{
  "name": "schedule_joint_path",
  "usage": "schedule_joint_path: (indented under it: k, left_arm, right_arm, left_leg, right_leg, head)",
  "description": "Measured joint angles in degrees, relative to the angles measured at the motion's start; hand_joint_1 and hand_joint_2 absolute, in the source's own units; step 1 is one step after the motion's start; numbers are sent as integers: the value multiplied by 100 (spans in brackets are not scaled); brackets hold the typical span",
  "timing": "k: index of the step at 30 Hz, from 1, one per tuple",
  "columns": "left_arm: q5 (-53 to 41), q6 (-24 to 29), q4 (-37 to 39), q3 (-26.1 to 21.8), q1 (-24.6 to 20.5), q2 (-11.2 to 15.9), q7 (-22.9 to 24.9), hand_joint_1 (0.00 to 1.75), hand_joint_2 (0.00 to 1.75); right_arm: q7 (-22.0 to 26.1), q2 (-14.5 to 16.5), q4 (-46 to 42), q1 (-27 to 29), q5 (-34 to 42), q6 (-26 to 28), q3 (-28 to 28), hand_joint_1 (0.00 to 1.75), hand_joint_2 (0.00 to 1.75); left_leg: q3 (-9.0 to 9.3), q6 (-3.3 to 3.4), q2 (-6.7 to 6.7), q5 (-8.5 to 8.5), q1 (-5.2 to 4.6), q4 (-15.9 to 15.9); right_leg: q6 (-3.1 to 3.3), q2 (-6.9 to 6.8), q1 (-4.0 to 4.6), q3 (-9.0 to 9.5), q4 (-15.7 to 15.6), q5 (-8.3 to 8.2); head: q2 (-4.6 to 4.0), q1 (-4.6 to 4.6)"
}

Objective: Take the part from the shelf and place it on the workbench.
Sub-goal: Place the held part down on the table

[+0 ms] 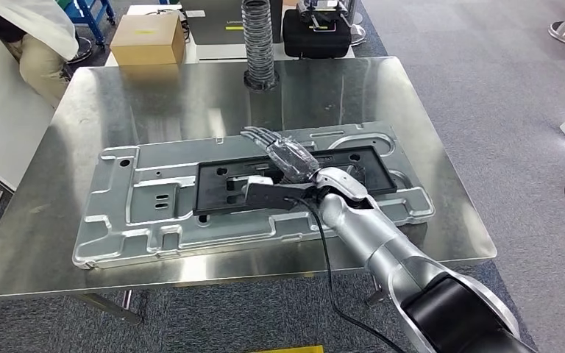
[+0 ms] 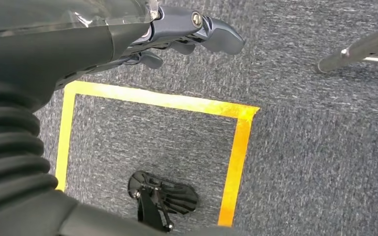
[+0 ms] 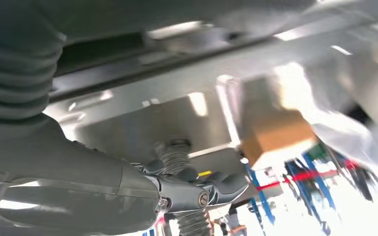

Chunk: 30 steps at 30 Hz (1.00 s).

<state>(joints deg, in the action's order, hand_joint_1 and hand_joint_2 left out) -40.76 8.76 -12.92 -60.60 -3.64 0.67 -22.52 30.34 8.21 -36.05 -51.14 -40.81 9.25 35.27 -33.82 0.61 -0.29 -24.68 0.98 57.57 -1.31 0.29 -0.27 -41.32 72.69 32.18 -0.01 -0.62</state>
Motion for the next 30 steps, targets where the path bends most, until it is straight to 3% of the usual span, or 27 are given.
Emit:
schedule_joint_path:
  k: [1,2,4,6,8,11,13,15,16,17,18,21,22,25,27,30]
  left_arm:
    - [1,3,0,-21,3,-2,4,0,0]
    - [5,5,0,-46,5,-5,5,0,0]
    - [37,3,0,-97,7,-19,-10,0,0]
    - [105,-30,0,-155,7,-39,-73,0,0]
    - [194,-81,0,-242,17,-60,-169,0,0]
    - [268,-81,0,-376,47,-99,-250,0,0]
    - [273,-45,0,-447,63,-117,-250,0,0]
    - [273,-6,0,-512,72,-131,-226,0,0]
    - [273,14,0,-540,81,-138,-207,0,0]
    - [273,32,0,-565,92,-147,-189,0,0]
    - [273,46,0,-591,101,-154,-175,0,0]
    - [261,75,0,-650,92,-162,-155,0,0]
    - [254,82,0,-657,83,-162,-151,0,0]
    - [233,96,0,-670,71,-165,-155,0,0]
    - [214,91,-2,-682,62,-169,-174,0,0]
    - [181,76,-8,-695,56,-172,-189,0,0]
  right_arm:
    - [69,-4,-197,89,379,-89,-153,0,0]
    - [134,-10,-432,182,794,-160,-319,0,0]
    - [244,-23,-1029,349,1625,-182,-682,0,0]
    - [320,-53,-1710,499,2212,34,-1023,0,0]
    - [359,-109,-2484,732,2498,494,-1335,0,0]
    - [452,-250,-3818,1221,2574,1363,-1782,0,0]
    - [553,-372,-4683,1623,2427,1894,-2053,0,0]
    - [651,-533,-5410,2125,2235,2295,-2302,0,0]
    - [712,-618,-5716,2408,2180,2426,-2423,0,0]
    - [778,-693,-5988,2695,2161,2512,-2537,0,0]
    - [839,-757,-6228,2962,2157,2565,-2639,0,0]
    - [933,-885,-6756,3564,2098,2631,-2857,0,0]
    - [944,-916,-6886,3725,2068,2637,-2911,0,0]
    - [958,-965,-7138,4150,2039,2596,-3042,0,0]
    - [960,-986,-7236,4390,2038,2572,-3134,0,0]
    - [960,-1012,-7297,4654,2051,2587,-3269,0,0]
  left_leg:
    - [2,2,-3,-2,-1,2]
    - [4,2,-7,-3,-2,5]
    - [10,-6,-15,-10,-7,12]
    - [7,-33,-20,-23,-31,26]
    - [6,-77,-23,-32,-44,24]
    - [-14,-154,-17,-118,-42,99]
    - [-206,-192,-4,-430,-29,581]
    - [-526,-224,-1,-805,-20,1337]
    - [-625,-237,0,-887,-16,1582]
    - [-621,-247,0,-857,-8,1610]
    - [-504,-251,1,-729,2,1412]
    - [94,-217,-8,-307,17,311]
    - [189,-189,-14,-264,10,127]
    - [196,-76,-17,-202,-12,57]
    - [154,14,-2,-111,-3,11]
    - [-13,72,16,29,-6,-2]
  right_leg:
    - [-4,0,-5,-96,192,25]
    - [2,0,-7,-84,154,-62]
    - [52,-1,1,242,-543,-456]
    - [109,-9,34,582,-1270,-717]
    - [142,-18,65,673,-1485,-741]
    - [214,-31,26,710,-1557,-772]
    - [255,-47,1,747,-1602,-791]
    - [267,-65,4,755,-1595,-791]
    - [267,-71,5,754,-1587,-789]
    - [263,-74,4,750,-1577,-788]
    - [255,-68,1,746,-1564,-783]
    - [187,-30,9,724,-1495,-759]
    - [153,-19,15,716,-1476,-760]
    - [46,-7,3,707,-1473,-790]
    - [-16,-8,-19,622,-1264,-560]
    - [-81,-10,-46,294,-256,191]
  head:
    - [0,1]
    - [0,3]
    - [-1,2]
    - [-1,-1]
    - [-1,-4]
    - [0,-4]
    - [-1,-15]
    - [-1,-21]
    - [-1,-21]
    - [-1,-21]
    - [-1,-21]
    - [-1,-17]
    - [-1,-15]
    - [0,-11]
    - [-1,4]
    - [0,26]
